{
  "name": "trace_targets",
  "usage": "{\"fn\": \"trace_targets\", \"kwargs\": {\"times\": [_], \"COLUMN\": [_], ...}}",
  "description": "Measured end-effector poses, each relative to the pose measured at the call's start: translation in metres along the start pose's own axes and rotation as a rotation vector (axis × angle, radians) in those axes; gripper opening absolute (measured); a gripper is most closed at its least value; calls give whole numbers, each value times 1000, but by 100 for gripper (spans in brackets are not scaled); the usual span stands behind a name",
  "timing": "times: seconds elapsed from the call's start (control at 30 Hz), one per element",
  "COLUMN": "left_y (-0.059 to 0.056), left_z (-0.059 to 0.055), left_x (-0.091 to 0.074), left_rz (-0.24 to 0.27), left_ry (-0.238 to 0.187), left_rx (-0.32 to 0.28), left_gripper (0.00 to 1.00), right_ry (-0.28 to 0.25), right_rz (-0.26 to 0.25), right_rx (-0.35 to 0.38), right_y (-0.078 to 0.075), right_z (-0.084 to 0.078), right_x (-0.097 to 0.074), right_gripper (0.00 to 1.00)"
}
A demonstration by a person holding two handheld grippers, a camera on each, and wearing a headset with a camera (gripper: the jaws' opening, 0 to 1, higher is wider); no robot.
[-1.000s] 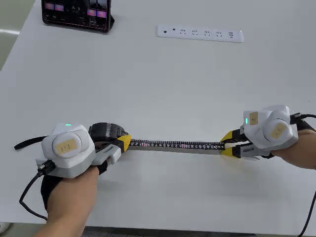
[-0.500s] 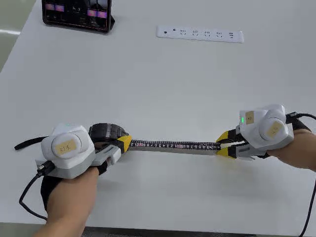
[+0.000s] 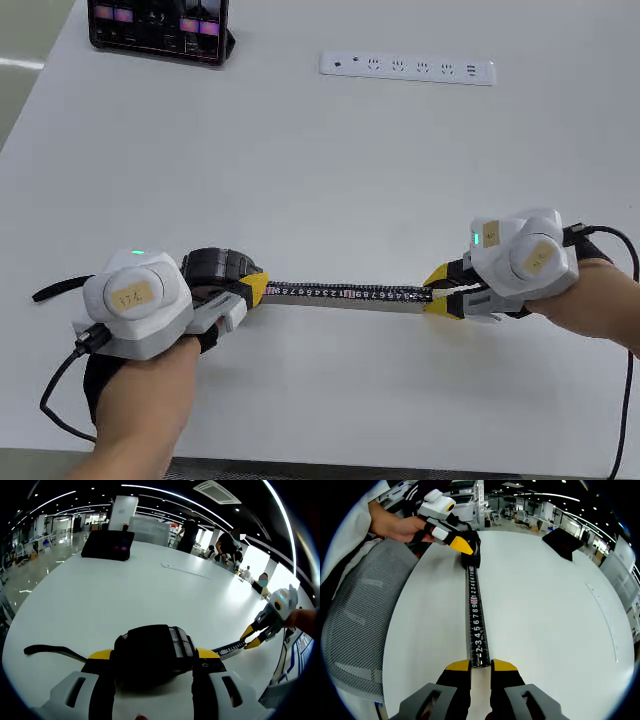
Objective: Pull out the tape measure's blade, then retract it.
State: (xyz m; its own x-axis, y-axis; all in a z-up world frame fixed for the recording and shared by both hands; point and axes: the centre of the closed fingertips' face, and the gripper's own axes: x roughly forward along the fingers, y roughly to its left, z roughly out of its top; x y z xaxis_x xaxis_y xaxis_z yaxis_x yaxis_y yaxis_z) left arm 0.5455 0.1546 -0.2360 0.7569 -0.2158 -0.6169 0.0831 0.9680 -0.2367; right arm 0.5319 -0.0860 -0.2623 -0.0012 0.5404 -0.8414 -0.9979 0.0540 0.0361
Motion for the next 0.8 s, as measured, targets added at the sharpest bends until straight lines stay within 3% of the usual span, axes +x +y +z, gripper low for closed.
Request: {"fn": "trace_targets", "kwargs": {"times": [0.8], "left_y": [-1], "left_z": [0], "left_x": [-2], "left_rz": [-10], "left_ry": [-2], "left_rx": [-18], "left_gripper": [57], "right_ry": [-27], "right_rz": [28], "right_rx": [6], "right_y": [2], "right_z": [20], "right_x": [13], "right_gripper": [10]}}
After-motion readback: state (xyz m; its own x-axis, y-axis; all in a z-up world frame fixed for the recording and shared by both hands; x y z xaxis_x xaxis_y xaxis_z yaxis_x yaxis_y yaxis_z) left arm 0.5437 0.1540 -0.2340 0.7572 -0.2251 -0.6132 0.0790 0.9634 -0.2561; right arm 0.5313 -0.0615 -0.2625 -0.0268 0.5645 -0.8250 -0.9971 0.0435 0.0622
